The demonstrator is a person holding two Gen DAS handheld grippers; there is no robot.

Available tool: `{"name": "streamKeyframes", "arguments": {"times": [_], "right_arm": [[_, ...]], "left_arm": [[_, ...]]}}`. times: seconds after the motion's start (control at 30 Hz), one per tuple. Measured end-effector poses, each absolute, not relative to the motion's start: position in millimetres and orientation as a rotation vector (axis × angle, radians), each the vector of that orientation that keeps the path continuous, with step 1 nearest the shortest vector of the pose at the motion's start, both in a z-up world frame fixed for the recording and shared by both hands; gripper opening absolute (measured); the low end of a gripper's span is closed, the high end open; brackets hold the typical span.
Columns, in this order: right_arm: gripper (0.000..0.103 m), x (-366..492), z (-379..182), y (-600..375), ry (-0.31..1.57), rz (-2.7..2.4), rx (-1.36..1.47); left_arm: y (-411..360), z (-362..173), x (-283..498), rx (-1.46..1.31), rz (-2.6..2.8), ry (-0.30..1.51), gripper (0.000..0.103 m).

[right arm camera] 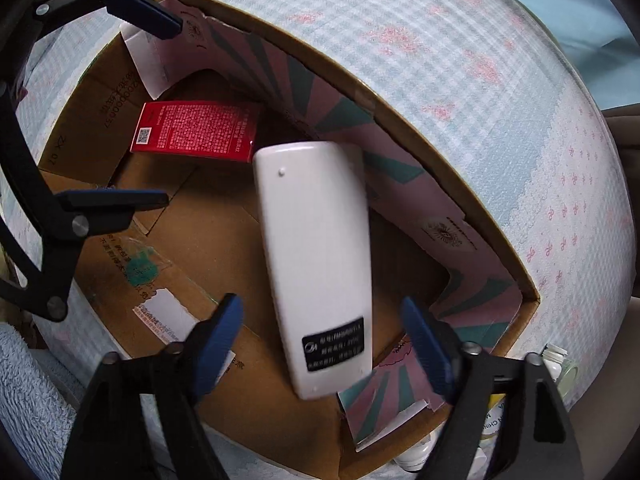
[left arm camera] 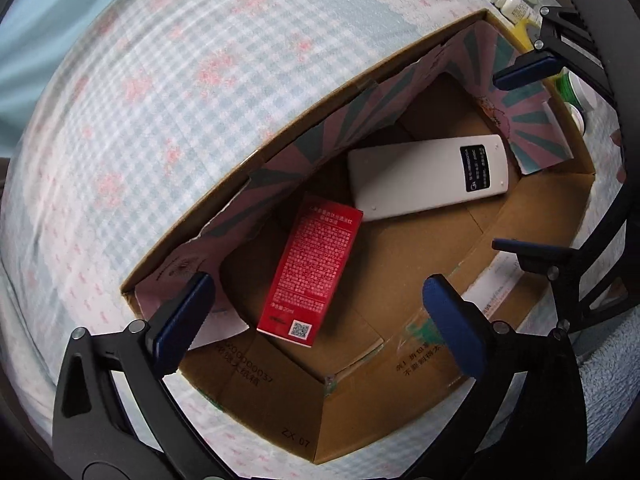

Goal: Organize rigid objects
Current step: 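Open both tools to drop the red box and remote into the box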

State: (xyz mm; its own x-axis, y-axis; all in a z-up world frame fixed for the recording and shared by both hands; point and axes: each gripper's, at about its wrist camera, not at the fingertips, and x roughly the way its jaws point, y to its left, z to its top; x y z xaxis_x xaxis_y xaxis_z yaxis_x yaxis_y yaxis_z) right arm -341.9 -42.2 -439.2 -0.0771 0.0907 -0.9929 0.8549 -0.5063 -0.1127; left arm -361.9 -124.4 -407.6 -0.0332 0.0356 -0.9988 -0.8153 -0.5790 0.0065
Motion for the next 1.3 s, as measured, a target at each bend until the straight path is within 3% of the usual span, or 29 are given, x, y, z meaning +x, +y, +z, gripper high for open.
{"name": "streamKeyframes", "arguments": {"times": [0.17,0.57,1.03,1.3], "right_arm": [[0.103,-343,-432,-26,0.921,-1.672,1.642],[0.103,-330,-385,-12,0.857,-1.833,1.639],[0.103,-287,-285,1,0.710,-2.082,1.552],[0.103,-246,-226,60,0.568,-2.347,1.578]], "left_arm": [[-129,-403,-358,-1.608,1.694,0.844,0.103],[-148,-362,-346,-1.565,1.784,0.789,0.103],[-180,-263,-295,-1.496,1.972,0.621,0.103],[-160,-214,-258,-1.359,2.055,0.470,0.103]]}}
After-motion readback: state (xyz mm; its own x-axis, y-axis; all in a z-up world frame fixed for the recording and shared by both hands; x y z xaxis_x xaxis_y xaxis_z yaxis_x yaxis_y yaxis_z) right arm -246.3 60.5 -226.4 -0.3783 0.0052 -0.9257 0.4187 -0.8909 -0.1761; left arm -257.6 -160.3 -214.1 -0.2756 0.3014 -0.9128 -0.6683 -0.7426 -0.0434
